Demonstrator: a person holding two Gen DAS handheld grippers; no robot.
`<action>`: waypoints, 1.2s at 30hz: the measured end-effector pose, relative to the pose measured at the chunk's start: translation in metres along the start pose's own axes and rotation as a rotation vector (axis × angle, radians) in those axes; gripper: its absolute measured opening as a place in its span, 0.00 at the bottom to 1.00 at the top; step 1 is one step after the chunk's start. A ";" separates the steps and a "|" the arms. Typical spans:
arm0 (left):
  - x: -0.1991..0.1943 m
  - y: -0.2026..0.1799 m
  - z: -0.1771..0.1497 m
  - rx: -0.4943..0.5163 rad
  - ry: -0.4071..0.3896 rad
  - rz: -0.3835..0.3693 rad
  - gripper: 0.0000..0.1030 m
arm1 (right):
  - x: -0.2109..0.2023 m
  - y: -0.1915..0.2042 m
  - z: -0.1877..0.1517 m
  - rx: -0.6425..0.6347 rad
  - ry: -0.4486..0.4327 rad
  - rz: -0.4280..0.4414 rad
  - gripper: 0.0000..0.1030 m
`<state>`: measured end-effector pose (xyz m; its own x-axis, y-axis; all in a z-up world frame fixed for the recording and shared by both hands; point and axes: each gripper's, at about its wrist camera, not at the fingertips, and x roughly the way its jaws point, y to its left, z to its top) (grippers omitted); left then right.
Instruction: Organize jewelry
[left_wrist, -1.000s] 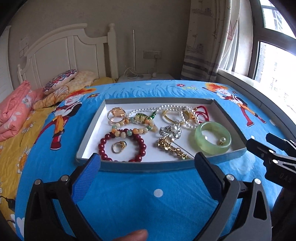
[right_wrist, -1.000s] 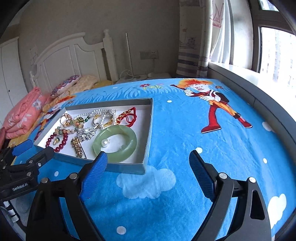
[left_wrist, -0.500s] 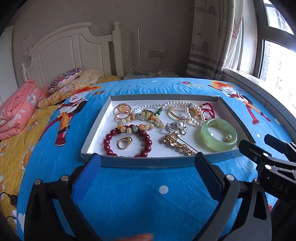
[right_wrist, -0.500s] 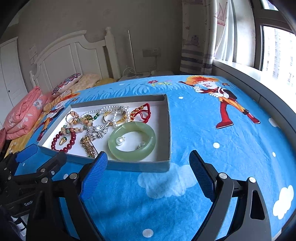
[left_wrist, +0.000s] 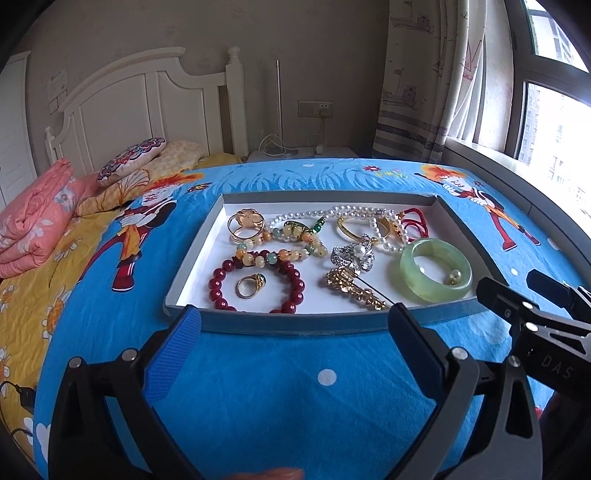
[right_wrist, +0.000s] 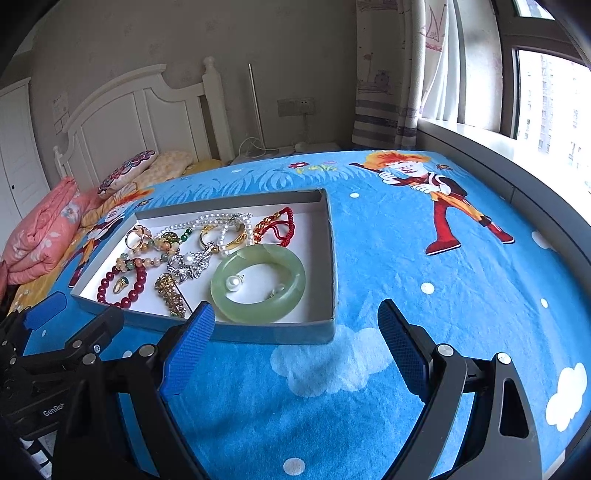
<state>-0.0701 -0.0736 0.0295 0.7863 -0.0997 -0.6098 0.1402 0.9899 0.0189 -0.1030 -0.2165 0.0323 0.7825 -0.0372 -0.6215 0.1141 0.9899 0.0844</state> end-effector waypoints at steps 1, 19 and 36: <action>0.000 0.000 0.000 -0.001 -0.001 0.000 0.98 | 0.000 0.000 0.000 0.000 0.001 0.000 0.84; -0.002 0.003 0.001 -0.004 -0.010 -0.012 0.98 | 0.004 0.004 0.000 -0.022 0.016 -0.034 0.84; 0.003 0.015 0.002 -0.063 0.001 0.003 0.97 | 0.006 0.002 0.000 -0.008 0.030 -0.015 0.84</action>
<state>-0.0643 -0.0596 0.0297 0.7861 -0.0967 -0.6105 0.0996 0.9946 -0.0293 -0.0982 -0.2147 0.0281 0.7619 -0.0480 -0.6459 0.1204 0.9904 0.0684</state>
